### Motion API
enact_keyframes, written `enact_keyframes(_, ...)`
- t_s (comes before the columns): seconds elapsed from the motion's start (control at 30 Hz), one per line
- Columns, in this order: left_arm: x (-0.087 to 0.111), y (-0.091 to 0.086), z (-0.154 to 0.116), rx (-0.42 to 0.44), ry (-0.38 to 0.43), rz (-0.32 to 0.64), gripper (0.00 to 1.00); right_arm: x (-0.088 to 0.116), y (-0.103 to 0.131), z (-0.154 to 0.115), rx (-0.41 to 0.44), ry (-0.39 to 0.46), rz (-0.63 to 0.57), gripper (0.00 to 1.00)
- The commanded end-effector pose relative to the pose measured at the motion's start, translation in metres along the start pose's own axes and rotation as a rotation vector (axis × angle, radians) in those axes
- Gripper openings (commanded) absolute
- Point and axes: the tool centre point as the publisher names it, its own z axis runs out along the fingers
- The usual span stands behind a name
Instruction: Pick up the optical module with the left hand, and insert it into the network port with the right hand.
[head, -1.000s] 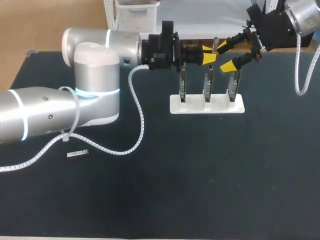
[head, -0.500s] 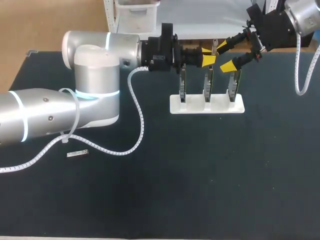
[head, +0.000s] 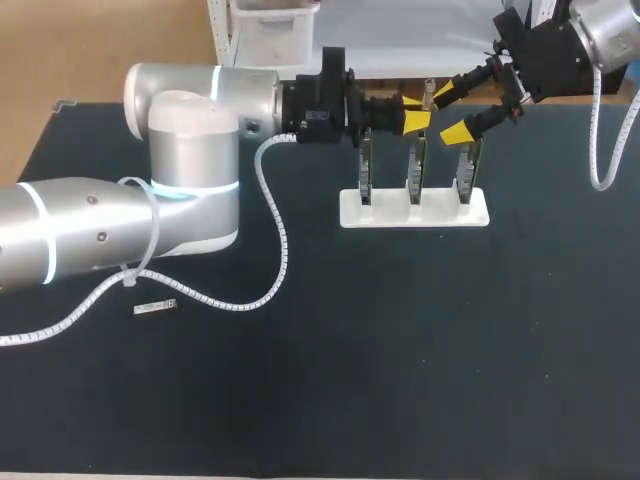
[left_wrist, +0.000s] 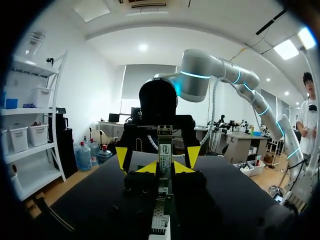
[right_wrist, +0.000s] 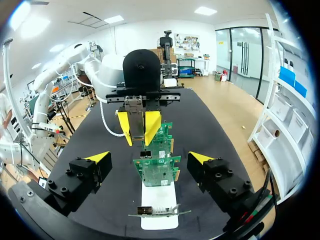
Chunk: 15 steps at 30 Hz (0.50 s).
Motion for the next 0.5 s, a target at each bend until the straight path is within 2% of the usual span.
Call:
enact_keyframes(0.03, 0.0009, 0.0027, 0.0009, 0.001, 0.002, -0.003, 0.0, -0.0001, 0.001, 0.0001, 0.003, 0.0, 0.0, 1.0)
enact_keyframes(0.5, 0.0013, 0.0044, 0.0009, -0.004, 0.003, -0.009, 0.0, -0.0001, 0.001, 0.0001, 0.003, 0.0, 0.0, 1.0)
